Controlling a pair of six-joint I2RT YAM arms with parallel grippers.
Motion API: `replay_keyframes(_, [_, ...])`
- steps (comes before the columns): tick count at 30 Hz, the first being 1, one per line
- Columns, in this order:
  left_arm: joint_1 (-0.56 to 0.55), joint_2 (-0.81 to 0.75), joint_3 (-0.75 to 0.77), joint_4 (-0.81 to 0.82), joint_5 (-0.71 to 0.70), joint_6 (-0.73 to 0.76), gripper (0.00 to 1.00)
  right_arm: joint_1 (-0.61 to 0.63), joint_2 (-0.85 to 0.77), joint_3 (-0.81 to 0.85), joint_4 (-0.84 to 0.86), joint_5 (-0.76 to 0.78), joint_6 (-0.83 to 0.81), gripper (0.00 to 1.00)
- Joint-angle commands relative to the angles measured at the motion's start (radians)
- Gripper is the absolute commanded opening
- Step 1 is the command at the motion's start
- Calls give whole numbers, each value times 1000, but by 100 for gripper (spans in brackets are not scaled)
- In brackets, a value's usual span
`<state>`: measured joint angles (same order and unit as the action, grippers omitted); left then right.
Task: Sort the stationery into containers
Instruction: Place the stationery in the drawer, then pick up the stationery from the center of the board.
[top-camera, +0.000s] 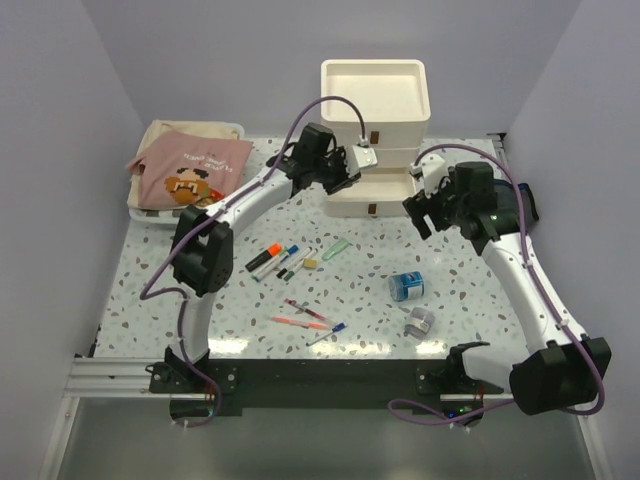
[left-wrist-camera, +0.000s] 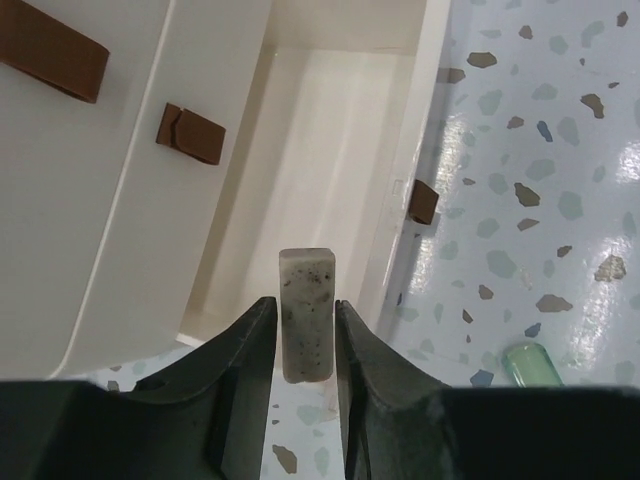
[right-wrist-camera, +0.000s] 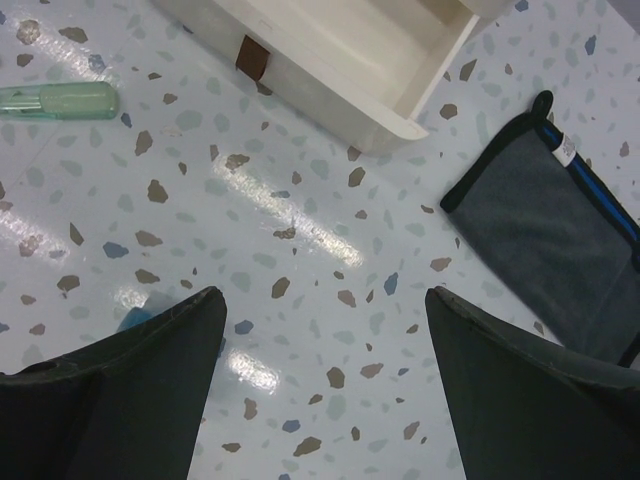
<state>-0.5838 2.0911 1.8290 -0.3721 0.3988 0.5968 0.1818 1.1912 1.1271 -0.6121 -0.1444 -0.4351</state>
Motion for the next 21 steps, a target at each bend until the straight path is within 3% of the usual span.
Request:
replay_keyframes(1, [-1,-29,-25,203,-49,-47,35,-15,-27,-7,28,12,24,85])
replay_keyframes(4, [-2,-37,-57,291,-84,-80,38,-21,-25,-15,34,2,36,85])
replay_keyframes(6, [-4,-40,-56,302,-97,-86,48,-19,-24,-16,32,-4,38,85])
replay_keyframes(10, [-10,-101,-68,288,-155,-95,55,-21,-22,-12,29,-3,38,85])
replay_keyframes(16, [-14,-344,-291,47,6,4,58,-21,-42,-39,2,-20,18,86])
replay_keyframes(19, [-21,-397,-414,-126,29,-12,58,-24,-50,-61,17,-20,45,87])
replay_keyframes(21, [-21,-416,-465,-157,17,-52,58,-25,-50,-62,31,-26,76,88])
